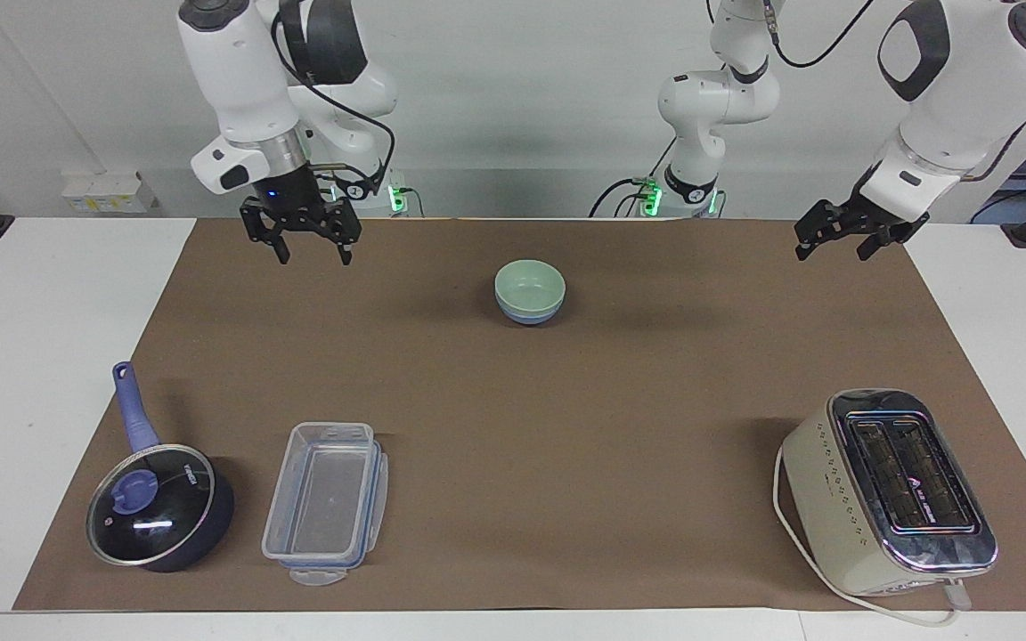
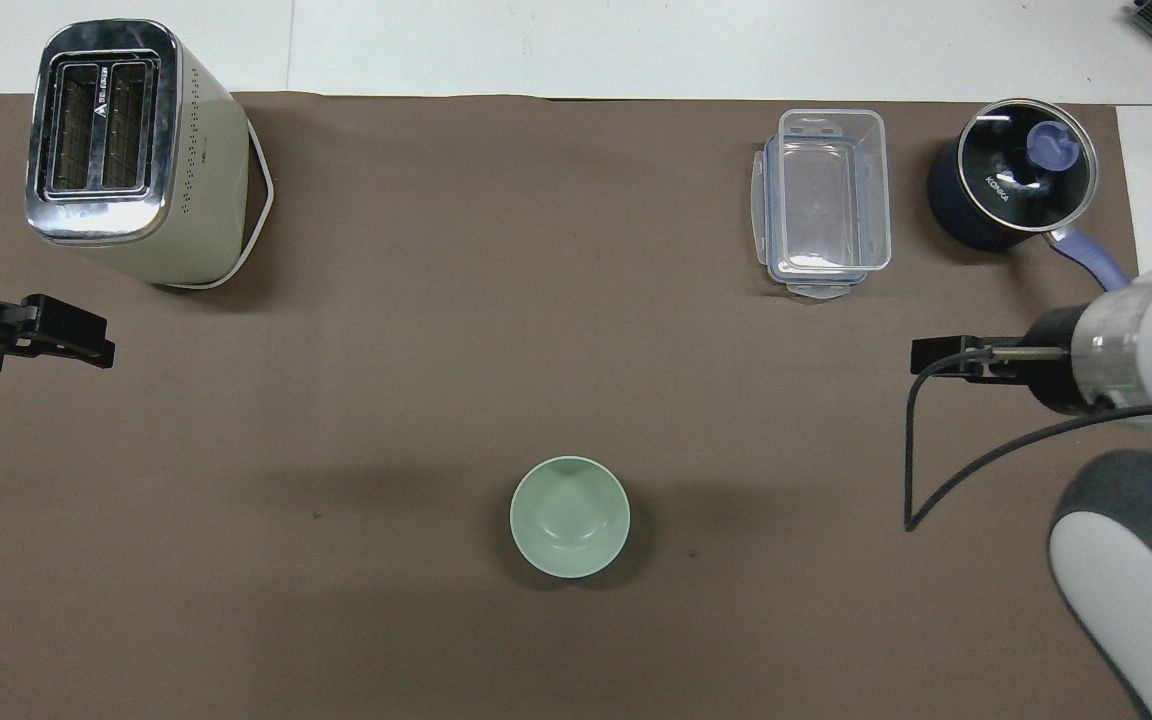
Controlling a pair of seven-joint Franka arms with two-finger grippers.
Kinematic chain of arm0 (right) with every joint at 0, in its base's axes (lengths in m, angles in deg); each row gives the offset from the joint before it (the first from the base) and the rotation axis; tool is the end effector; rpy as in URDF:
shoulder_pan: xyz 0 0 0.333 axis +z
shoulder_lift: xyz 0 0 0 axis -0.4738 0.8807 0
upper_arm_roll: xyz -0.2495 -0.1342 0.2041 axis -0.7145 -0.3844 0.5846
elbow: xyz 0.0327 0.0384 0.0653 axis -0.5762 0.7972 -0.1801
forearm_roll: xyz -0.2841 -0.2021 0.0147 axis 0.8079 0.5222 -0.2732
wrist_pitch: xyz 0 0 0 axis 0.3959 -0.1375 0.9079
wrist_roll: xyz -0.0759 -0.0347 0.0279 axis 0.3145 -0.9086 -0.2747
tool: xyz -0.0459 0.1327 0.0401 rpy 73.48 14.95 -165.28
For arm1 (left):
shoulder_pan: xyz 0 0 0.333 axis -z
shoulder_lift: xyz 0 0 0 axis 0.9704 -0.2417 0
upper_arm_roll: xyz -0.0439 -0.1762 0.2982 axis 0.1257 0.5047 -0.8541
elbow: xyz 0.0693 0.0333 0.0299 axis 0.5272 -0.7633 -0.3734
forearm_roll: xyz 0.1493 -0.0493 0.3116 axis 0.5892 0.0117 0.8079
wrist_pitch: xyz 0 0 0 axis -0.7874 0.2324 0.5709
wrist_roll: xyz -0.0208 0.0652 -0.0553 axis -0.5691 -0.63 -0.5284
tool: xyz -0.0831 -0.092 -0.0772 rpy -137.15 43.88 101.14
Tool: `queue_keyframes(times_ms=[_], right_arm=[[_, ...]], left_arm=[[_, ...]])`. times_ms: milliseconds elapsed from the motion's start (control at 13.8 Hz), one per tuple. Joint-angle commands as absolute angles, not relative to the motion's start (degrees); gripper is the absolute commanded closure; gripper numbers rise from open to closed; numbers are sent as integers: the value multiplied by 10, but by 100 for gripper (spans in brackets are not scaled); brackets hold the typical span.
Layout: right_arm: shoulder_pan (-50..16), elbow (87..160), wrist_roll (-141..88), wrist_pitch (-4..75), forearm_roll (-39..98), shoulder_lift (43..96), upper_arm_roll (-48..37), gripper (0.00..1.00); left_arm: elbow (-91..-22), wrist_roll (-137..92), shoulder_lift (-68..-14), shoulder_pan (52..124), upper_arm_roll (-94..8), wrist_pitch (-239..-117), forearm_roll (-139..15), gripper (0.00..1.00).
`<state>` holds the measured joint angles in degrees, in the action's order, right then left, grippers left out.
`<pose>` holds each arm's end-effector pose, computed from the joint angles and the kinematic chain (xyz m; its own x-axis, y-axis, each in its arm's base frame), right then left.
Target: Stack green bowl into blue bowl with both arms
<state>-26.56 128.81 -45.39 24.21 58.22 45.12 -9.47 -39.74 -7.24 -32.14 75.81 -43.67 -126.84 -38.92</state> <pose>0.4758 0.0476 0.5818 0.9887 -0.1047 0.1071 -0.1009 -0.9941 -0.0403 0.5026 -0.0244 0.5919 0.9943 -0.0330 -0.1010 -0.0285 -0.9986 0.0454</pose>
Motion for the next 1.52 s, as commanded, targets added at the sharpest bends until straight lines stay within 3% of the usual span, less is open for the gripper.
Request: queue_keyframes(times_ms=[0,217,578,1444], right_arm=[[-276,1174,-451,165,598,512,-86,0],[-285,1111,-452,110,604,533,-86,0],[-289,1074,-452,71,616,537,-87,0],[-289,1081,-452,67,604,536,-86,0]], left_arm=[[-395,-80,-319,758,-436,-1259,-376,0],[-395,-80,-319,758,-436,-1259,-376,0],[-395,-80,-319,758,-436,-1259,-376,0],[-395,-80,-319,758,-436,-1259,-376,0]])
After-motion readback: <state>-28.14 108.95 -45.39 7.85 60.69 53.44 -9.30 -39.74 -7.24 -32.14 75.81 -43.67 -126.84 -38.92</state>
